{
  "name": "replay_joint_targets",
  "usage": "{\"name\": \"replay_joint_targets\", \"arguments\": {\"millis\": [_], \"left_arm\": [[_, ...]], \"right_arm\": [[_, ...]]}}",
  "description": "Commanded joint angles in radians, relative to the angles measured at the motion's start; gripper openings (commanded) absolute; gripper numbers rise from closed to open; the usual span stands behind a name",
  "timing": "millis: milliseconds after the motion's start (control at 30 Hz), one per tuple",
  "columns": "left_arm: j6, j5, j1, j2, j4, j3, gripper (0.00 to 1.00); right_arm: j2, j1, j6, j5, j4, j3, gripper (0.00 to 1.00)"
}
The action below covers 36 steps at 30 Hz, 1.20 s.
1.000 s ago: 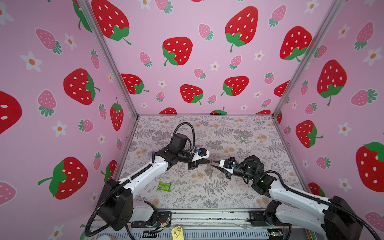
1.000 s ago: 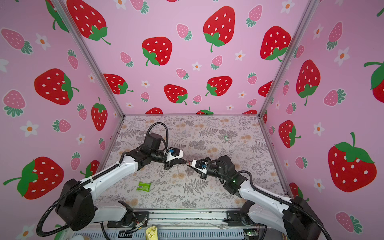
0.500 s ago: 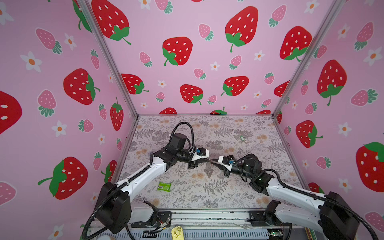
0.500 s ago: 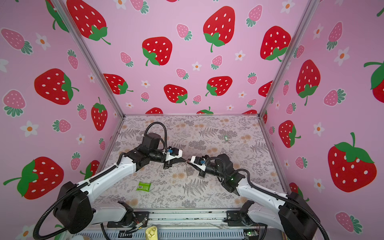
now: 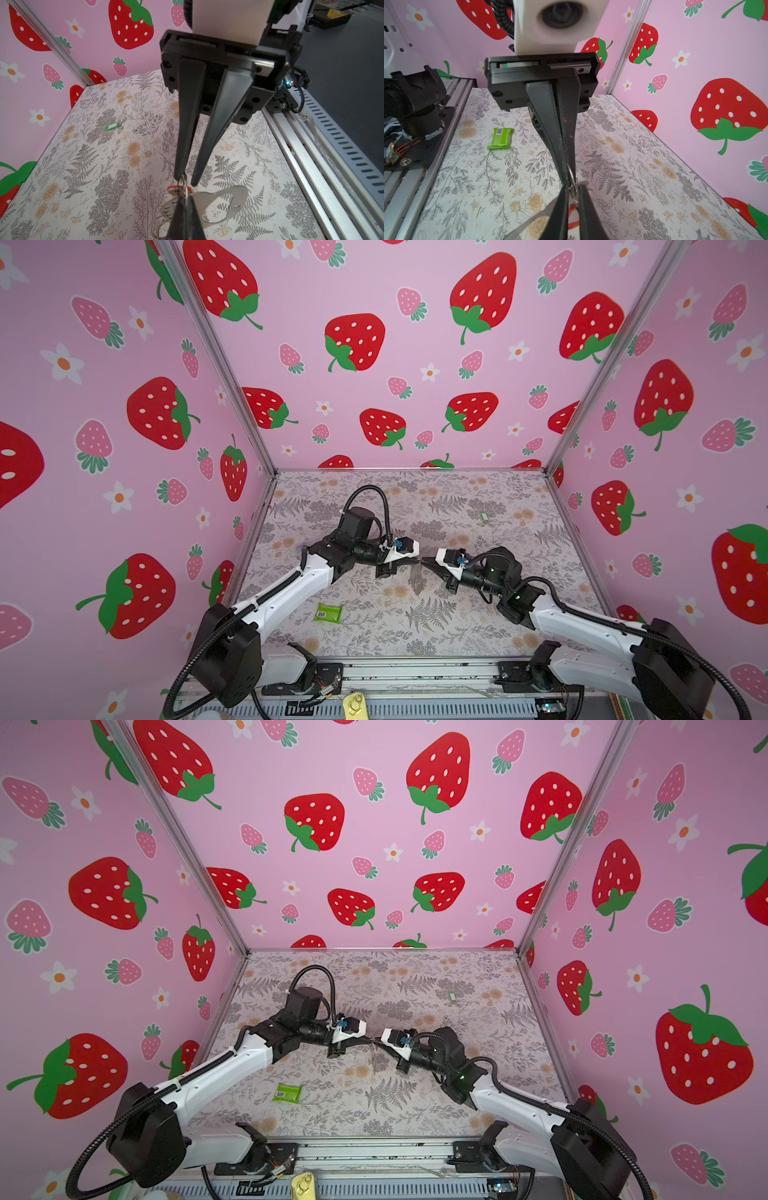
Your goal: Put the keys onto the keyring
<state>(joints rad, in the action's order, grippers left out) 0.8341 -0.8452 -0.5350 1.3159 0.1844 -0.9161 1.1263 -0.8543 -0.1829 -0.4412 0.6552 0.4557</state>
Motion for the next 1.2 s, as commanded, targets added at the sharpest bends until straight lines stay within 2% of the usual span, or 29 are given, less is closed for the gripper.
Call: {"name": "replay_joint_targets", "arguments": {"millis": [0,433,800,1067,1167], "left_arm": [[0.032,-0.005,-0.006,-0.019,-0.002,0.001,0.0],[0.064,0.007,-0.012,-0.026,0.01,0.001,0.0],[0.084,0.008,-0.017,-0.029,0.025,0.001,0.0],[0.083,0.017,-0.019,-0.021,0.025,-0.01,0.0],[0.078,0.054,-0.022,-0.015,0.048,-0.025,0.0]], "right_arm": [[0.004,0.001,0.026,-0.027,0.034,0.028,0.11],[0.032,0.001,0.024,-0.044,0.016,0.051,0.05],[0.036,0.001,0.015,-0.018,0.004,0.055,0.1],[0.042,0.0,-0.004,-0.027,-0.02,0.065,0.05],[0.036,0.002,-0.012,-0.021,-0.038,0.069,0.03]]}}
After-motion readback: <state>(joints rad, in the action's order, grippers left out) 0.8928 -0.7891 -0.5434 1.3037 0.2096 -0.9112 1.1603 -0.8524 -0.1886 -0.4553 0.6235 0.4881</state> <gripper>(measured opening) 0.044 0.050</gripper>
